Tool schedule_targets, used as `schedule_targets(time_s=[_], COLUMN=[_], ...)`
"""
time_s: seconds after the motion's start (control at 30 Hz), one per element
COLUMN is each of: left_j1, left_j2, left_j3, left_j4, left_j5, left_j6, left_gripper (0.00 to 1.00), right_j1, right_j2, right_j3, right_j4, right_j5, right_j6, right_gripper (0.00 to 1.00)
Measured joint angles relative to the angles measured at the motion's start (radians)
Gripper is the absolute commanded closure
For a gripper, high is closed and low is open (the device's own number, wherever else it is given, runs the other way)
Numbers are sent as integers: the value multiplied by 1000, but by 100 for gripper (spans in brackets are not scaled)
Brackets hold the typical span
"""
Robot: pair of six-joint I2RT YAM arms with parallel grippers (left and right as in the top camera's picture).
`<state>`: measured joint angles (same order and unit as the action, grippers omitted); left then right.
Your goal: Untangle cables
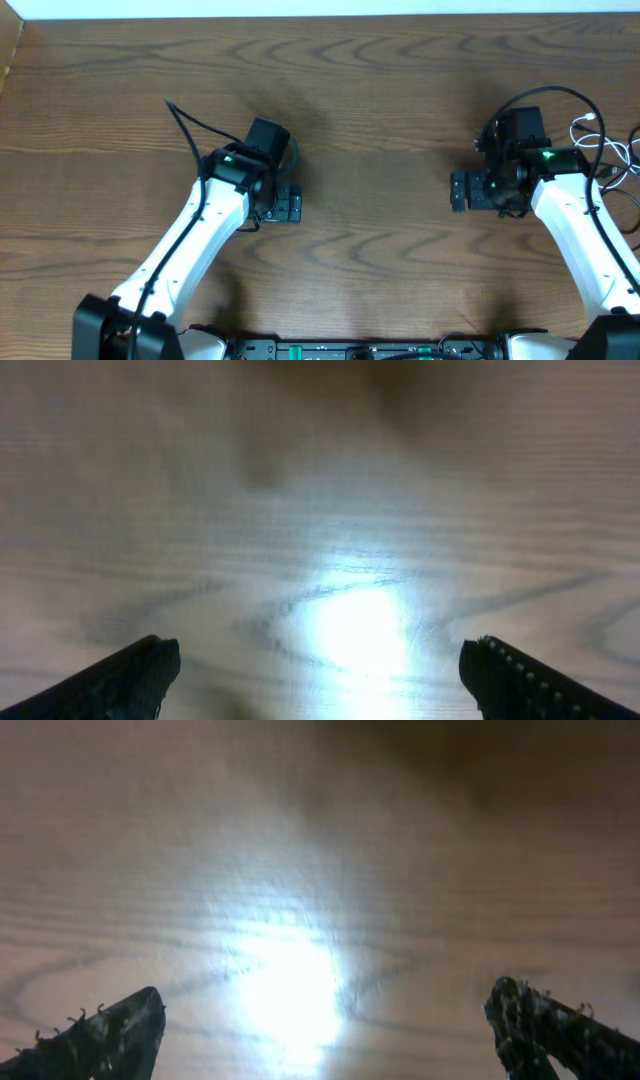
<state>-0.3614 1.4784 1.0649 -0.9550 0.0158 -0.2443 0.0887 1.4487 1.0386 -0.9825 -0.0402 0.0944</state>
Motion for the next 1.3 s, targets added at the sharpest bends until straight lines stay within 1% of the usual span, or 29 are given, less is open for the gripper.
schedule_targets(time_s=[0.03, 0.1, 0.17, 0.2, 0.23, 0.3, 0.37, 0.43, 0.53, 0.67, 0.73, 0.8, 1.03, 1.3], left_j1=[0, 0, 0, 0, 0, 0, 0, 0, 0, 0, 1, 1, 1, 1], left_j2=[5, 8, 7, -6, -20, -80, -157, -249, -483, -764, -875, -925, -931, -931], left_j3=[0, 0, 0, 0, -1, -14, -40, -88, -204, -296, -301, -301, -302, -302], left_j4=[-13, -108, -140, -178, -182, -185, -161, -101, -14, 31, 33, 33, 31, 31], left_j5=[0, 2, 4, 4, 6, 13, 16, 23, 31, 32, 31, 31, 31, 31], left_j6=[-5, -33, -47, -51, -51, -51, -51, -52, -55, -63, -66, -66, -66, -66], left_gripper=[5, 5, 5, 5, 5, 5, 5, 5, 5, 5, 5, 5, 5, 4], right_j1=[0, 0, 0, 0, 0, 0, 0, 0, 0, 0, 0, 0, 0, 0], right_j2=[0, 0, 0, -20, -40, -121, -240, -382, -600, -838, -918, -952, -952, -952], right_j3=[0, 0, 0, 0, -5, -19, -34, -67, -108, -118, -119, -119, -121, -123], right_j4=[-16, -102, -146, -177, -177, -169, -149, -119, -94, -82, -83, -101, -224, -214], right_j5=[0, 0, 0, 0, -3, -8, -12, -13, -12, -3, -1, -5, -5, -5], right_j6=[1, 4, 5, 9, 11, 16, 19, 20, 21, 24, 24, 25, 27, 27], right_gripper=[1, 1, 1, 1, 1, 1, 1, 1, 1, 1, 1, 1, 1, 1])
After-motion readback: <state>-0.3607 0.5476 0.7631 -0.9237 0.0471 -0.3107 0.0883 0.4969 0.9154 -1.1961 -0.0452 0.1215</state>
